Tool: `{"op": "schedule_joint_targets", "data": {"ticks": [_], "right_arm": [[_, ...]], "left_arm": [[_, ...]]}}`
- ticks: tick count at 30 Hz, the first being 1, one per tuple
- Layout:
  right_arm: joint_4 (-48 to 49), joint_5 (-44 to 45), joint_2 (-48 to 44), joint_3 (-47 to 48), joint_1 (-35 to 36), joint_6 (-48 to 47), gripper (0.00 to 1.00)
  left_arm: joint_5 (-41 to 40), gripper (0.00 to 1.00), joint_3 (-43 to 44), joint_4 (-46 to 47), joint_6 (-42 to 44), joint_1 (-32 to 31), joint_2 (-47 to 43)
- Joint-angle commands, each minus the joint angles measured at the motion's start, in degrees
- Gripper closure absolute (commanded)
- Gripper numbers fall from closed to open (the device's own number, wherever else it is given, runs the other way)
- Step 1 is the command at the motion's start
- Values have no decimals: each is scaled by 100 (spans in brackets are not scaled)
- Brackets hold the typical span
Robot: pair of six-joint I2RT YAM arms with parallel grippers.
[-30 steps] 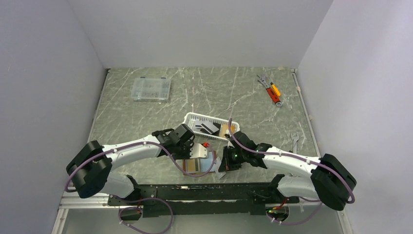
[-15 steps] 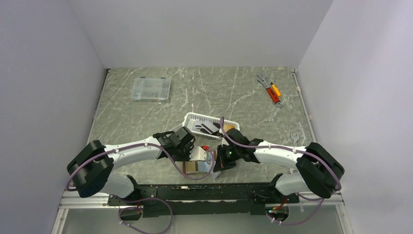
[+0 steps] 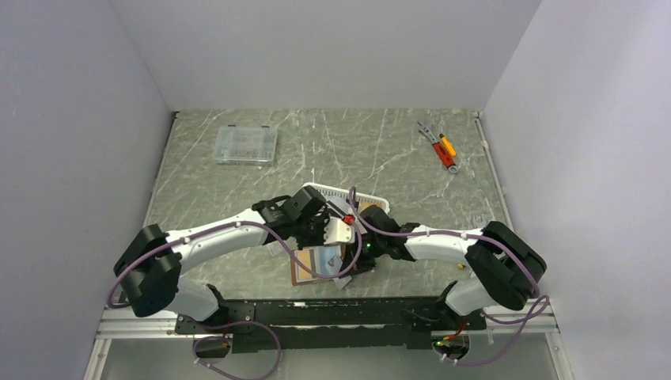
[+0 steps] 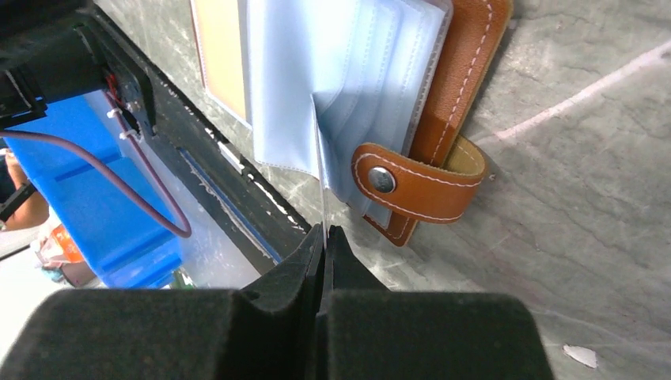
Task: Put the credit cards into the card holder
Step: Insert the credit card into the card holder.
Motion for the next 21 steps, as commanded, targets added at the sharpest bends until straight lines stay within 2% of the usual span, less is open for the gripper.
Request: {"op": "schedule_joint_targets", "data": {"ticks": [1,5,15,21], "right_arm": [[352,-166,-89,-145,-121,41,100],[759,-351,-243,-451,-308,181,100],[1343,-753,-29,-704,-535,291,100],[1235,-834,-396,-935,-892,234,100]], "left_arm": [[434,84,142,484,-259,-30,377],[492,84,25,653,-117,-69,614],[-149,86,-526,872,556,-640,800],[-583,91,-731,791,959,-771,720]]}}
